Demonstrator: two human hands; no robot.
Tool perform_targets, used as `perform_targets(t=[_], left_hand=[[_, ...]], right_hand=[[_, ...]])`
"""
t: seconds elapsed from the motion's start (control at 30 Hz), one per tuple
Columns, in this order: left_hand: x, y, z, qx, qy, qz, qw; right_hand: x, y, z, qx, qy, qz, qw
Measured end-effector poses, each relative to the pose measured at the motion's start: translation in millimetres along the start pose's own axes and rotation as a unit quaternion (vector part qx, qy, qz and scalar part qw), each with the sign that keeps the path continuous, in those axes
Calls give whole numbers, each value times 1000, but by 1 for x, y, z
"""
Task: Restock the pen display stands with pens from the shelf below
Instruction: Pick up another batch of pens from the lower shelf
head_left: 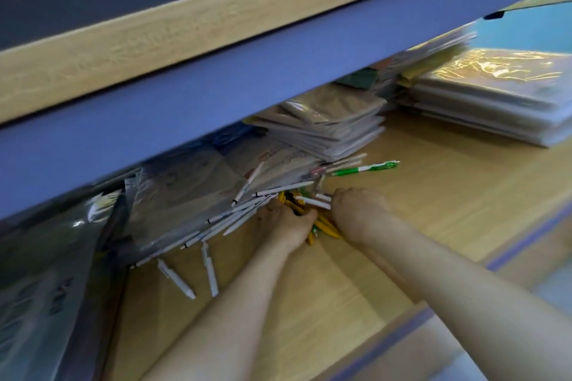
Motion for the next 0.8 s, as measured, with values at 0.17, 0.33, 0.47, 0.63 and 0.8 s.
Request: perform_targets(t=[0.17, 0.33, 0.47, 0.63, 0.8], left_hand=[[-9, -1, 7, 17, 92, -35, 995], [3, 5, 11, 20, 28, -62, 998], [-1, 3, 14, -26, -43, -65, 997], [-17, 5, 10, -81, -75, -77, 991], [-6, 4, 10, -29, 77, -63, 995]], right_hand=[[-22, 12, 10, 21, -81, -34, 996], [-58, 16, 5, 33, -304, -107, 946], [-41, 18, 3, -1, -382, -96, 919], [-10, 15, 4, -26, -240, -70, 968], [-20, 18, 7, 43, -231, -75, 969]])
Point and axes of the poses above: each hand's wrist, its own y-axis away from the middle knuckle, its own z-axis out of the back of the hand, x = y × z, the point moved 10 cm from there along -y, towards the middle knuckle, and after that the axes turned 6 degrees about -y, right-handed, at the moved point
